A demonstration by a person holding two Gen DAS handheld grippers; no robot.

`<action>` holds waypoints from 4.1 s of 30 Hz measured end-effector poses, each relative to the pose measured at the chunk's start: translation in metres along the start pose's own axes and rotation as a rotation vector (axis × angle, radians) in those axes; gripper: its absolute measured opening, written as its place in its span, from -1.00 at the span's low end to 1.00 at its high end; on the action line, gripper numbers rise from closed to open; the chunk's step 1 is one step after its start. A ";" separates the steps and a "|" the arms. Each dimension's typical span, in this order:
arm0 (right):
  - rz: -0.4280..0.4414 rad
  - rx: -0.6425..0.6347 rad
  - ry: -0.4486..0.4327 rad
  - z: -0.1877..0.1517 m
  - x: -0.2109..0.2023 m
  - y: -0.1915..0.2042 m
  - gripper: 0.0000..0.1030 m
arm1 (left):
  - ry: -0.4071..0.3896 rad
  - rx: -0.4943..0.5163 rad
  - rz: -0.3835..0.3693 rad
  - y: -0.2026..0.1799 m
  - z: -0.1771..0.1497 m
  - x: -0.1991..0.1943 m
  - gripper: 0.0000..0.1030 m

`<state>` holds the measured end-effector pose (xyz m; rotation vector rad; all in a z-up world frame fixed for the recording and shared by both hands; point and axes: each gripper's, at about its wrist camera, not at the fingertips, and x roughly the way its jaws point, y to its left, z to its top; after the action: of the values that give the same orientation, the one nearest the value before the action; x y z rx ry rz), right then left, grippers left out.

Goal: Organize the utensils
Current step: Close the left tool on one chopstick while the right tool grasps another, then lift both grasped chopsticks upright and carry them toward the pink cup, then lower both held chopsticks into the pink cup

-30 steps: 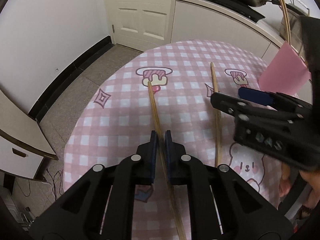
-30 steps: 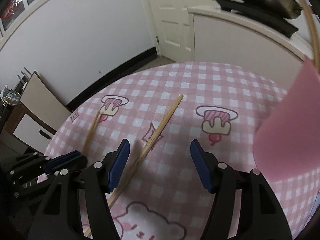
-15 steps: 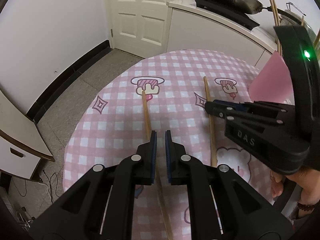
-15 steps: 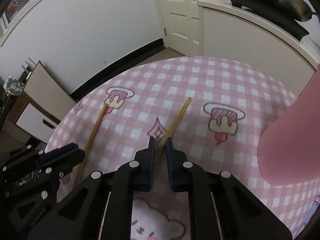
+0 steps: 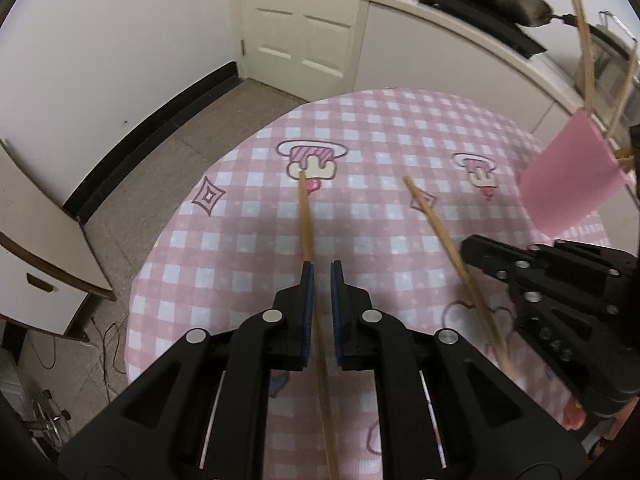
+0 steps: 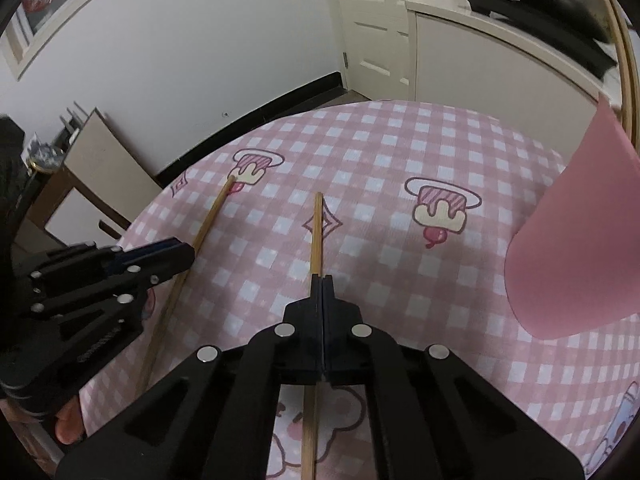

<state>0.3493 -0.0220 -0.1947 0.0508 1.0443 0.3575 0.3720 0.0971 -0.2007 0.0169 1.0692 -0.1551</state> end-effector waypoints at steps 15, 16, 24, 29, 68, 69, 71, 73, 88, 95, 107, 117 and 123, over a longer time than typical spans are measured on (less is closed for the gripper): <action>-0.071 -0.088 0.013 0.008 0.014 0.015 -0.77 | -0.017 0.004 0.032 0.000 0.007 0.014 -0.87; -0.078 -0.093 0.010 0.008 0.016 0.016 -0.85 | -0.024 -0.001 0.031 0.001 0.006 0.013 -0.88; -0.036 -0.109 -0.059 0.005 -0.010 0.021 -0.91 | -0.100 -0.038 -0.029 0.002 0.003 -0.021 -0.89; 0.002 -0.142 -0.152 0.001 -0.064 0.036 -0.91 | -0.200 -0.044 -0.070 -0.006 -0.004 -0.075 -0.89; -0.019 -0.125 -0.590 -0.093 -0.273 -0.046 -0.91 | -0.585 0.059 -0.124 -0.164 -0.077 -0.240 -0.89; -0.024 -0.121 -0.603 -0.091 -0.274 -0.048 -0.91 | -0.593 0.056 -0.122 -0.165 -0.075 -0.242 -0.89; -0.031 -0.114 -0.626 -0.088 -0.277 -0.052 -0.91 | -0.614 0.051 -0.118 -0.165 -0.068 -0.246 -0.89; -0.046 -0.112 -0.646 -0.083 -0.278 -0.057 -0.91 | -0.633 0.043 -0.114 -0.165 -0.061 -0.248 -0.89; -0.122 -0.121 -0.835 -0.032 -0.288 -0.076 -0.91 | -0.800 0.004 -0.086 -0.165 0.015 -0.263 -0.89; -0.123 -0.139 -0.869 -0.012 -0.277 -0.074 -0.91 | -0.829 -0.024 -0.124 -0.162 0.048 -0.250 -0.89; -0.134 -0.151 -0.843 -0.002 -0.245 -0.080 -0.91 | -0.799 -0.020 -0.202 -0.166 0.067 -0.201 -0.89; -0.118 -0.150 -0.777 -0.012 -0.226 -0.084 -0.91 | -0.699 -0.005 -0.213 -0.164 0.060 -0.161 -0.89; -0.120 -0.137 -0.744 -0.019 -0.218 -0.088 -0.90 | -0.674 0.021 -0.216 -0.166 0.056 -0.149 -0.89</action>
<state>0.2584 -0.1756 -0.0410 -0.0038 0.2844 0.2660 0.3283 -0.0542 -0.0330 -0.1249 0.3935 -0.3396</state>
